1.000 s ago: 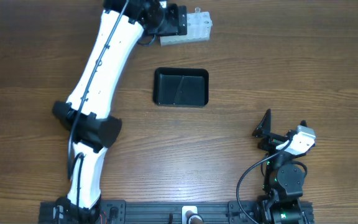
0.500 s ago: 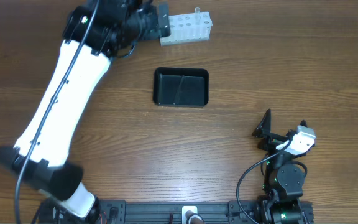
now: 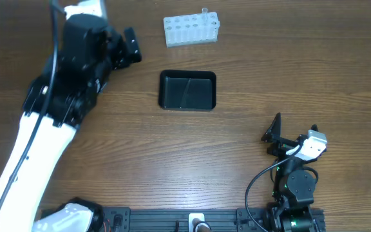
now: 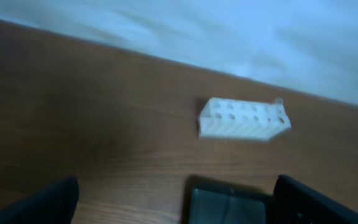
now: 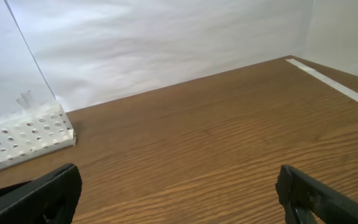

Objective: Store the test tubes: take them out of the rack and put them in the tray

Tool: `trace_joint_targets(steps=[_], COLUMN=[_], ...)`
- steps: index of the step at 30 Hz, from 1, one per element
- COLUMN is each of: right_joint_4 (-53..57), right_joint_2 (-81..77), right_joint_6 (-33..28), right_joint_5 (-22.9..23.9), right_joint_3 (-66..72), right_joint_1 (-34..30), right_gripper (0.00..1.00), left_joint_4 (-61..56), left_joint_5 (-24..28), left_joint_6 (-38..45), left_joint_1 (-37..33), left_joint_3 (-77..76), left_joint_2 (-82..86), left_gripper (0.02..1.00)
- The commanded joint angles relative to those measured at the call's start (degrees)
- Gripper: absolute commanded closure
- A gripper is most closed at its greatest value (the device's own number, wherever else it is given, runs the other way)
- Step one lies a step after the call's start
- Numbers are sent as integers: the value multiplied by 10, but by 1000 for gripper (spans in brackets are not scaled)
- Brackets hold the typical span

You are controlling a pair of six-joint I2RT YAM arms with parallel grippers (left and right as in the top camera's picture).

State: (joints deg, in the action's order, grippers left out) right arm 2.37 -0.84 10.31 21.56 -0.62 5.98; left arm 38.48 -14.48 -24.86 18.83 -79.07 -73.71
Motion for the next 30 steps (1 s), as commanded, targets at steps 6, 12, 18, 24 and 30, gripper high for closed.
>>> trace_joint_targets(steps=[6, 12, 18, 24, 30], right_joint_4=[2, 2, 2, 2, 2], right_joint_2=[6, 6, 6, 6, 6], right_joint_6=[-1, -1, -1, -1, -1], right_joint_5=[-1, -1, -1, -1, -1], right_joint_3=[3, 3, 3, 3, 3], right_joint_1=[-3, -3, -3, -3, -3], right_gripper=[7, 7, 7, 7, 9], left_joint_4=[-147, -251, -404, -579, -661], left_joint_5=[41, 83, 104, 106, 106], left_joint_6=[20, 19, 19, 19, 1], left_joint_1=[-83, -134, -145, -145, -155], left_joint_3=[246, 392, 530, 659, 735], left_joint_2=[201, 325, 428, 513, 562], left_gripper=[20, 20, 20, 20, 20])
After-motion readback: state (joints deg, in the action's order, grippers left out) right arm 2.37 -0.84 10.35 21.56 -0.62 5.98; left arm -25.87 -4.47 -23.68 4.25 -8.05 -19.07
